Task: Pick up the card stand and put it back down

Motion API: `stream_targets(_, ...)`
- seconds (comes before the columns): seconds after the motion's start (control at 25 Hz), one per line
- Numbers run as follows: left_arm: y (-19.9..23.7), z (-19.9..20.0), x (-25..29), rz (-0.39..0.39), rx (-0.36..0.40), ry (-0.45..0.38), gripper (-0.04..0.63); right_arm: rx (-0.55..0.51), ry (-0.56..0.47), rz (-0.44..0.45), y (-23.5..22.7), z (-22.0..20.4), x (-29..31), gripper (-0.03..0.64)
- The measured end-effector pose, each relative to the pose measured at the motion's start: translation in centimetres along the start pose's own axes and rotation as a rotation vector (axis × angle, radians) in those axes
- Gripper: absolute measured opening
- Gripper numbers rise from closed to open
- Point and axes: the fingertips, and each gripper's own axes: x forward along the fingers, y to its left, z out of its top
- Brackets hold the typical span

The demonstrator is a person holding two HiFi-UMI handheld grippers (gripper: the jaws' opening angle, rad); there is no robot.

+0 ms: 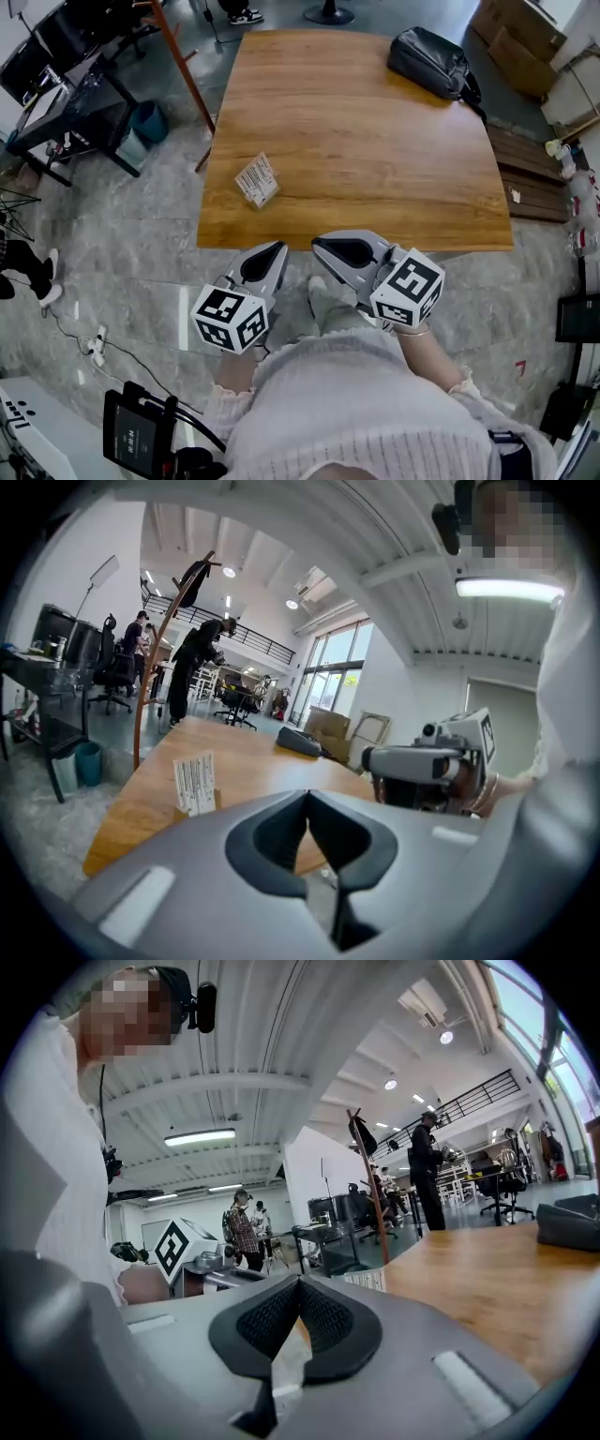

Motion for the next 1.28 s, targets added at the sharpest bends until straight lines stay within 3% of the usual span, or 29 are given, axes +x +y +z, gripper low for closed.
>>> stream_targets(0.4, 7.3, 3.6, 5.2, 0.099, -0.041, -0.023, 0.008, 0.018, 0.057, 0.118, -6.6, 1.3, 5.9, 0.000)
stream_targets(0.72, 9.4, 2.3, 5.3, 0.125, -0.021, 0.044, 0.009, 0.052, 0.077, 0.151, -7.1, 1.0, 7.6, 0.000)
stream_targets(0.96, 10.6, 2.3, 5.7, 0.076, 0.011, 0.096, 0.009, 0.084, 0.082, 0.119, -7.6, 1.5, 8.8, 0.000)
stream_targets(1.28, 14.2, 0.9, 5.5, 0.132, 0.039, 0.151, 0.009, 0.200, 0.066, 0.188, -7.7, 1.0, 10.6, 0.000)
